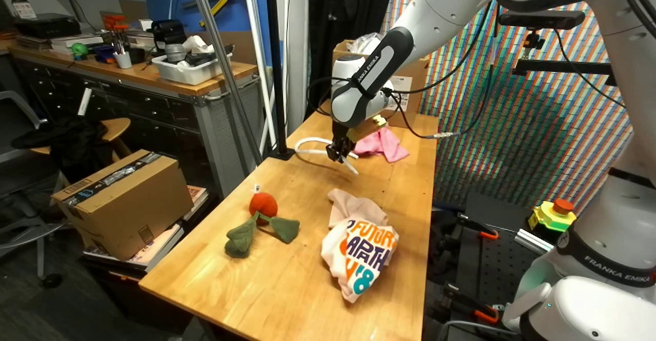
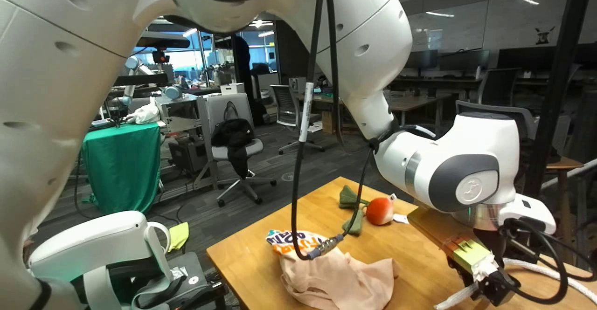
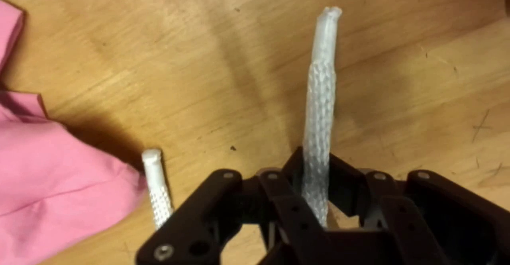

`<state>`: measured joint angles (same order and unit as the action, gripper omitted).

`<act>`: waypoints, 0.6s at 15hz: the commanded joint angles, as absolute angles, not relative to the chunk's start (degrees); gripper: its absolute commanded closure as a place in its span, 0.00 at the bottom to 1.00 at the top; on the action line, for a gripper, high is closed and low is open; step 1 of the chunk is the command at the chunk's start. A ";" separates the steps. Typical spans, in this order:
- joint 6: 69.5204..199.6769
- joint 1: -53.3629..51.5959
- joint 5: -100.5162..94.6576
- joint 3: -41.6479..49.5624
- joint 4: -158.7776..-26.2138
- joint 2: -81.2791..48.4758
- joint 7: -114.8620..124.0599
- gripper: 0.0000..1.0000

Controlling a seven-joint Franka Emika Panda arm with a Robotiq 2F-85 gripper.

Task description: Separate the things on the heap

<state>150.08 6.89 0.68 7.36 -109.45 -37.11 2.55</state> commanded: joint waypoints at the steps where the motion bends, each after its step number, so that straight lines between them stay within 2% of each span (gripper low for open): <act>1: 146.98 5.52 -2.22 8.84 -109.51 -36.84 2.87 0.97; 6: 144.86 5.57 -5.22 10.75 -108.84 -37.02 3.12 0.97; 7: 144.77 5.66 -5.41 10.88 -108.88 -36.96 3.12 0.64; 8: 144.79 5.73 -5.58 10.99 -108.90 -36.95 3.06 0.64; 9: 144.38 5.83 -5.52 10.92 -108.83 -36.87 2.93 0.59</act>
